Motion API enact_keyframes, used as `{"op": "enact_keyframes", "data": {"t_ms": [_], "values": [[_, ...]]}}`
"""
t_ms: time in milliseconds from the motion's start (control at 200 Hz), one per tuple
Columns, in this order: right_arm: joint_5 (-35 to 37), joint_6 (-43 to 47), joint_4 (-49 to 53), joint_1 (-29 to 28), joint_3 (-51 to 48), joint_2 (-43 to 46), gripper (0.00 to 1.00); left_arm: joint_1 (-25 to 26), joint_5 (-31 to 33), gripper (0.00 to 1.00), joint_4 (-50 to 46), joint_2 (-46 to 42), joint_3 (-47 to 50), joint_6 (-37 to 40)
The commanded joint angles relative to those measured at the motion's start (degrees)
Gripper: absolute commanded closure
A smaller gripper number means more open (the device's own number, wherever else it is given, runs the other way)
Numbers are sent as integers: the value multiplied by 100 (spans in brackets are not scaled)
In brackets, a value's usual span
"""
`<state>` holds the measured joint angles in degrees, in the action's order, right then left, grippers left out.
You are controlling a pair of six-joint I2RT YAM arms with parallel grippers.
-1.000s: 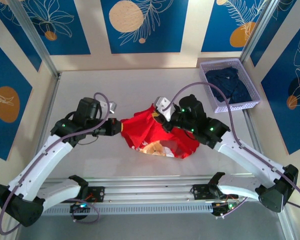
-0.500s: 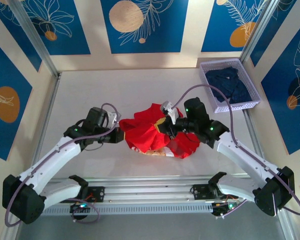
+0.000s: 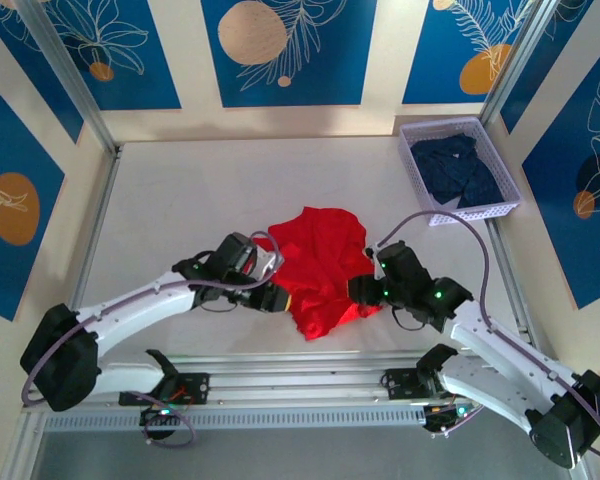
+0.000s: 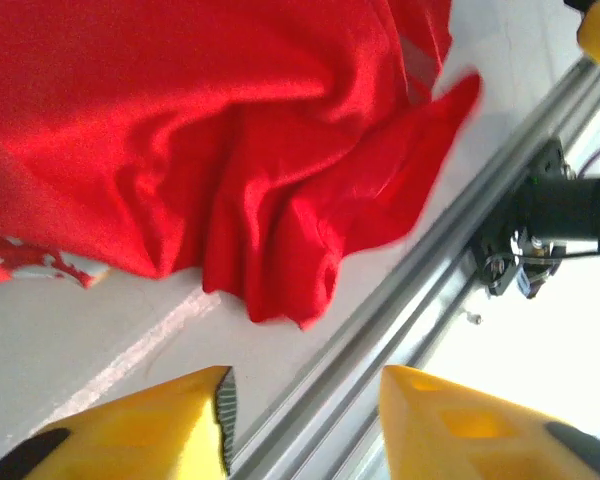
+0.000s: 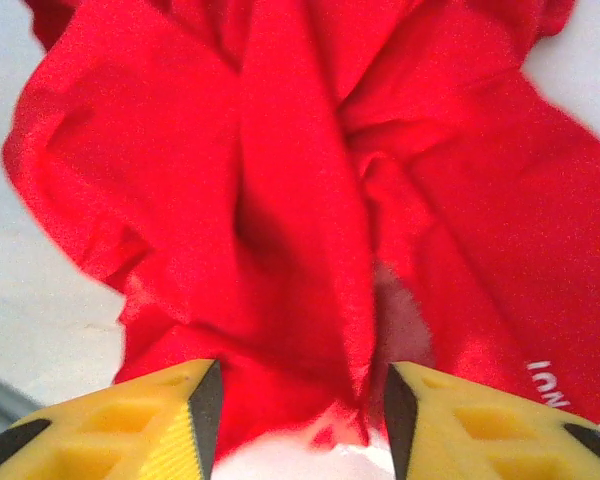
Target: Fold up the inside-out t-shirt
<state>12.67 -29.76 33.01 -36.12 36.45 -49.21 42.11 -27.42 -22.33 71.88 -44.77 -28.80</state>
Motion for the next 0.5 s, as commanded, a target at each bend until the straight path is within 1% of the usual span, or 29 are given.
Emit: {"op": "enact_keyframes", "data": {"t_ms": [0, 30, 95, 135, 165, 225, 300, 370, 450, 495], "values": [[604, 88, -526, 242, 520, -626, 46, -369, 674, 55, -158, -22, -549, 365], [597, 194, -772, 346, 621, -909, 45, -500, 953, 53, -80, -2, -574, 359], [474, 378, -1384, 568, 851, -1578, 44, -878, 1786, 50, 27, 116, -611, 264], [354, 443, -1708, 712, 1043, -2040, 44, -1167, 2065, 44, 236, 229, -567, 192], [255, 475, -1876, 832, 1242, -2391, 43, -1401, 2185, 43, 403, 341, -519, 100], [68, 524, -1922, 1050, 1736, -3126, 39, -1844, 2130, 40, 818, 626, -480, -38], [123, 660, -1875, 1191, 2282, -3906, 35, -2217, 1981, 37, 1064, 1112, -675, -86], [57, 701, -1896, 1356, 2620, -4449, 33, -2359, 1819, 34, 1132, 1662, -974, -58], [-20, 712, -1718, 1527, 3050, -5037, 28, -2365, 1573, 32, 1160, 2239, -1375, -27], [-17, 733, -1539, 1585, 3304, -5359, 27, -2357, 1334, 31, 1210, 2537, -1541, -29]]}}
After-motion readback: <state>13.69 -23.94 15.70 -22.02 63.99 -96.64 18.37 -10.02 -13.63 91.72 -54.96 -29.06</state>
